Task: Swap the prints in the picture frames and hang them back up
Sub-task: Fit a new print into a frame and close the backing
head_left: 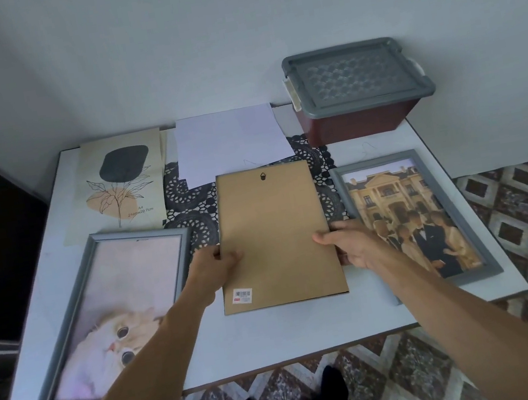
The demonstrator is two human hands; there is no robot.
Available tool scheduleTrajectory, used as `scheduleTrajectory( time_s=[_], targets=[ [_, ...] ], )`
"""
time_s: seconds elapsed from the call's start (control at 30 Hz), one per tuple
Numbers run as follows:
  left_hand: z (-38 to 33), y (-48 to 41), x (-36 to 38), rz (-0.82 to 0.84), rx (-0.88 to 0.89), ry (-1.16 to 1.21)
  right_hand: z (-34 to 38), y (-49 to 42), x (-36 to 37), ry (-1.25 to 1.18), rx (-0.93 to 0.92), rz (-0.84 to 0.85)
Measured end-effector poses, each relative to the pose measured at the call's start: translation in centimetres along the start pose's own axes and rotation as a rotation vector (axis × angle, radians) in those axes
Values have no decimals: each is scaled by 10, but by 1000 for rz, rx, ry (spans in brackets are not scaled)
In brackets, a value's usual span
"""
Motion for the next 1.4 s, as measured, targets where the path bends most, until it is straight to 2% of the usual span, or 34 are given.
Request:
scheduleTrajectory(
  time_s=[0.07,0.17,0.23,0.3,0.4,0.5,0.63,0.87,0.97,1.03,1.1,1.23,1.3,1.4],
  targets=[
    [1,-3,1,-36,-17,65,1,5,0,31,0,26],
    [-3,-5,5,-115,1,115,-2,15,-6,45,123,199],
    [-9,-3,7,-171,47,108,-3,19,-9,59,154,250],
    [-14,0,12,-151,45,90,-6,17,-9,30,130,198],
    [-9,6,18,15,-73,82,-14,13,-7,-12,42,134],
    [2,11,16,80,-145,20,-23,14,-5,-27,-59,71],
    [4,16,16,19,-105,-138,-27,18,5,26,-135,10],
    [11,13,18,-2,6,-132,-25,20,10,28,-178,-102],
    [9,19,19,-60,40,92,-20,20,18,-161,-158,-182],
    [11,25,24,-47,-38,385,-19,20,25,-329,-92,-243],
    [14,31,29,-4,-103,580,-21,20,34,-468,-30,-225],
    [18,37,32,-74,-96,778,-24,28,55,-656,-27,-87],
    [20,44,35,-118,-94,870,-25,31,62,-689,-44,-100],
    [26,52,47,-83,-102,930,-28,33,70,-744,-21,-147]
  ],
)
Point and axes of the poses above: each hand's wrist, its own y-axis away from the middle knuckle, its own x-axis out of the palm, z = x × y, the point moved 3 cm from there along -y, towards the middle knuckle, and after that the axes turned 11 degrees about y, right-handed, at the moved point
